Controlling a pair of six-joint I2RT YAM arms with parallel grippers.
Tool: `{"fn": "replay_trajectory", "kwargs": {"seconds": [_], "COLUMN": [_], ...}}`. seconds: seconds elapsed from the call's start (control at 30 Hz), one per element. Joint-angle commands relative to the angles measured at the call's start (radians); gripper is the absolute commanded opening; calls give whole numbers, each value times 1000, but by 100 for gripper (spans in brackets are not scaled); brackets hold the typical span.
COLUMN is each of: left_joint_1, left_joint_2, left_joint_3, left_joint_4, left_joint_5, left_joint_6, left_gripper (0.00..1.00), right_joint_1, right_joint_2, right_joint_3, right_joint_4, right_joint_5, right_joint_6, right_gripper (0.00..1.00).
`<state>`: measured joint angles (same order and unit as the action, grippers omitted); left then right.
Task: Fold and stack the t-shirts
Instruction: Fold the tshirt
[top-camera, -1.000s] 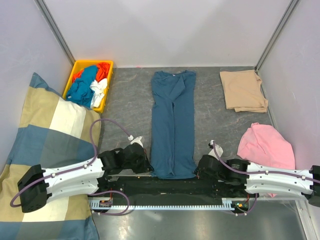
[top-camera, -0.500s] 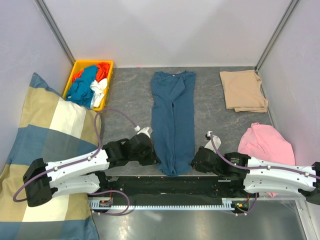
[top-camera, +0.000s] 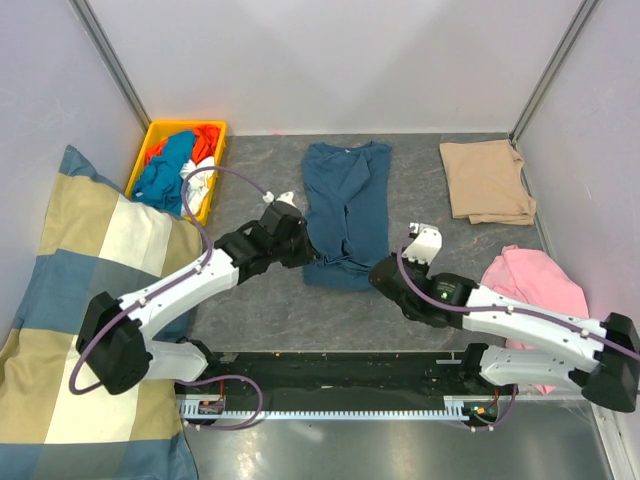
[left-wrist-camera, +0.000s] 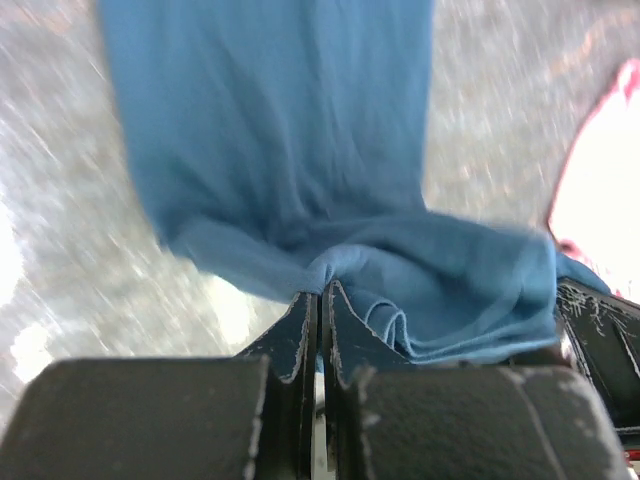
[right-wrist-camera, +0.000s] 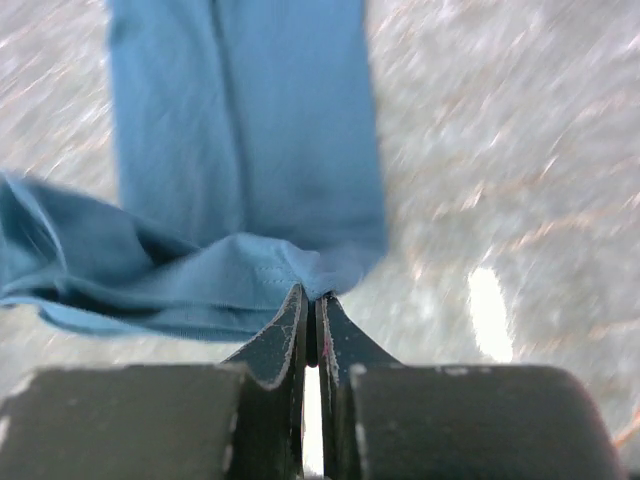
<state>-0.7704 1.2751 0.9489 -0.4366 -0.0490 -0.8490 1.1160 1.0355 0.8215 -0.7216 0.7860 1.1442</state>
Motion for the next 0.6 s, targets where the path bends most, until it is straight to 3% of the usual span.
{"fn": "replay_trajectory", "kwargs": {"seconds": [0.0, 0.33, 0.57], "left_joint_1": [68, 186, 246], "left_joint_2": [81, 345, 490], "left_joint_3": [95, 269, 358], "left_joint_4": [71, 145, 159], "left_joint_5": [18, 113, 159], "left_joint_6": [119, 221, 242], "left_gripper": [2, 2, 2], "right_joint_1": [-137, -395, -482], "right_joint_2": [92, 369, 557], "right_joint_3": [44, 128, 228], "right_joint_4": [204, 540, 619], "right_joint_5": [52, -171, -284], "right_joint_6": [-236, -511, -580], "right_gripper": [8, 7, 7]}}
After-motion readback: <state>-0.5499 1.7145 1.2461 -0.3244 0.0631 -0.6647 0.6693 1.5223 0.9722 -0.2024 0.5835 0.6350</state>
